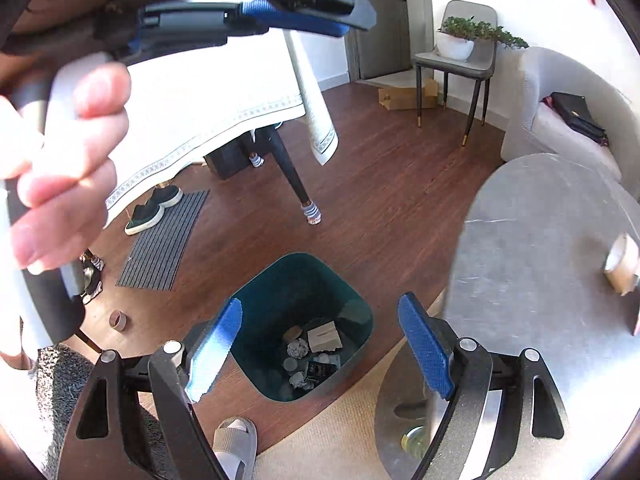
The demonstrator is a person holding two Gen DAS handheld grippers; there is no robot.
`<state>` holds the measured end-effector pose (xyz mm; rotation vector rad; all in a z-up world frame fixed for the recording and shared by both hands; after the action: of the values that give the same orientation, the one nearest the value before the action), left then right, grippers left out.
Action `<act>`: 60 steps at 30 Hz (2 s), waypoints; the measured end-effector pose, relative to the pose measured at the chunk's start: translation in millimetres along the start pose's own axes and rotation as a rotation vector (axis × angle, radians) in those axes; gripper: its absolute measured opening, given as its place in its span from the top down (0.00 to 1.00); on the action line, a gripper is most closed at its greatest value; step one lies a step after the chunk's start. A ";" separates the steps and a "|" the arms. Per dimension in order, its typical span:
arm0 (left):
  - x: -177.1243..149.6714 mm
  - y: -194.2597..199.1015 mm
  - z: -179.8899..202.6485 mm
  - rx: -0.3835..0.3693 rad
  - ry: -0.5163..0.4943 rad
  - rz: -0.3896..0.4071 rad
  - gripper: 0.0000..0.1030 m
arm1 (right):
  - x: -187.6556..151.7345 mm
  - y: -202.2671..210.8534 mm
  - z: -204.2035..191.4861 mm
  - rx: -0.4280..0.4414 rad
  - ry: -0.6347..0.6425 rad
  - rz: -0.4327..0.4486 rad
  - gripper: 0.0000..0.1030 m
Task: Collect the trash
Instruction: 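Move the left tool back to the table and grasp the brown cardboard tube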
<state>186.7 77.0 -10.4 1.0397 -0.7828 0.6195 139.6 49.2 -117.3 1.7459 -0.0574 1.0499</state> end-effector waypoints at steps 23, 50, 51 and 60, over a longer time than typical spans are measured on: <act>-55.2 -167.1 143.0 -0.104 -0.066 -0.238 0.54 | -87.1 122.5 234.9 -0.290 -0.314 0.082 0.21; -74.7 -185.0 146.5 -0.134 -0.044 -0.340 0.80 | -93.2 136.9 266.7 -0.324 -0.419 0.111 0.21; -75.6 -185.4 148.0 -0.129 -0.057 -0.341 0.80 | -92.8 136.8 267.3 -0.325 -0.421 0.112 0.21; -74.7 -172.4 144.5 -0.124 -0.084 -0.324 0.80 | -84.2 129.8 265.4 -0.349 -0.387 0.096 0.18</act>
<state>236.7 -128.7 -117.1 1.0551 -0.6976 0.2492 186.8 -253.5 -94.2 1.6102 -0.5411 0.7042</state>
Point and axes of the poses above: each gripper's, at about its wrist camera, not at the fingertips, and y roughly against the way its jaws point, z to its right, x to its top, the point moved 10 cm from there along -y, roughly the way its jaws point, and after that the axes turned 8 degrees about -x, right-handed, at the moved point
